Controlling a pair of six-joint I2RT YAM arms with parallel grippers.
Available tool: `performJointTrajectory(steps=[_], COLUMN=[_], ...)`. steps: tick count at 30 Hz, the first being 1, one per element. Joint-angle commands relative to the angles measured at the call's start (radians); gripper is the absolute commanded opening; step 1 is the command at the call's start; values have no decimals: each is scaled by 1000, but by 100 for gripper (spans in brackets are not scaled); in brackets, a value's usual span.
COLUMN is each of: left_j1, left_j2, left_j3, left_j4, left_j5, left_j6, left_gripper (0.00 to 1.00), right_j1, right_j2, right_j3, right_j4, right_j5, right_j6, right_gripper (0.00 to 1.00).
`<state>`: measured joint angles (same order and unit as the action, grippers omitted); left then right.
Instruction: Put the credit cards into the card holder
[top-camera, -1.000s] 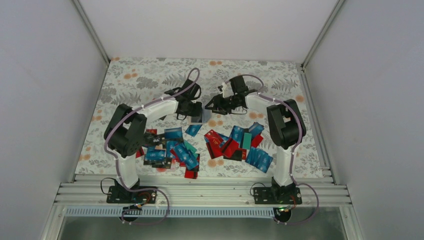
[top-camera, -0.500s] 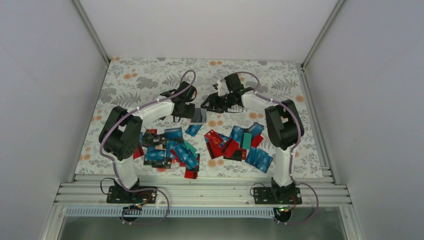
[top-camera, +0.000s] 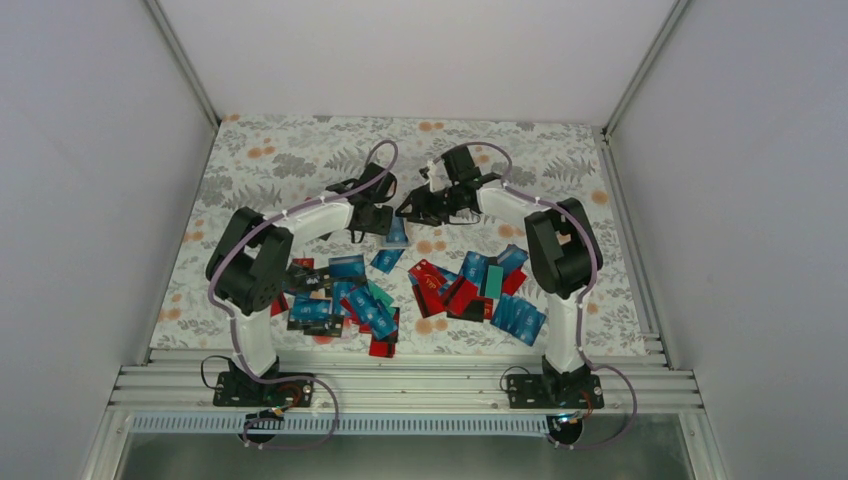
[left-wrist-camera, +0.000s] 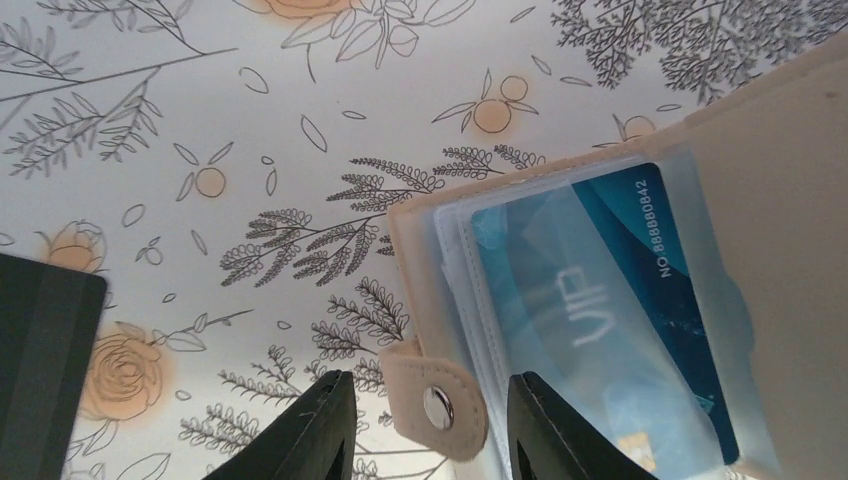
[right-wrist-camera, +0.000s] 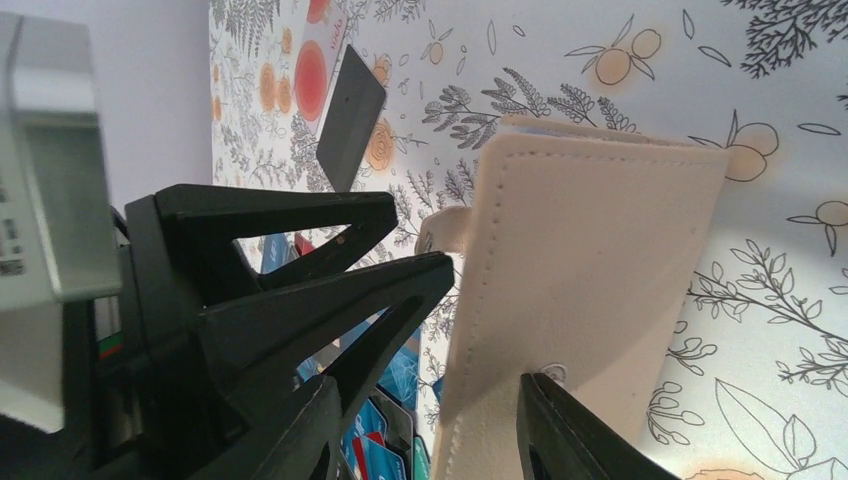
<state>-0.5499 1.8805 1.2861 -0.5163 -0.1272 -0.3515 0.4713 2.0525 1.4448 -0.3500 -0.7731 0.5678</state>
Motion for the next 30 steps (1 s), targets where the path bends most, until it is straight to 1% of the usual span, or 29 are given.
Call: performJointTrajectory(steps=[1,5,12,16,18,30], left_j1=[7,7,6,7,7,26], left_j2=[40,48,15,6,6,-53], left_j3=[27,28,8,-8,-12,-91], left_j4=[44,44,54,71,76,138], left_j5=[4,-18,-45,-46,-39,48], left_j6=[20,13,-4,0,1,-13], left_gripper=[39,35,18,6,3,2], right_j1=[11,12,16,30,38,59], right_j2=[29,31,49,63,73,183], right_j3=[28,28,38,59,75,117], right_j4=[-18,-18,-11,-11,-12,14], right_j5=[4,3,-10,-16,-18,-19], right_j6=[-6,-8,-6,-5,-3,21], right_gripper=[46,46,46,46,46,44])
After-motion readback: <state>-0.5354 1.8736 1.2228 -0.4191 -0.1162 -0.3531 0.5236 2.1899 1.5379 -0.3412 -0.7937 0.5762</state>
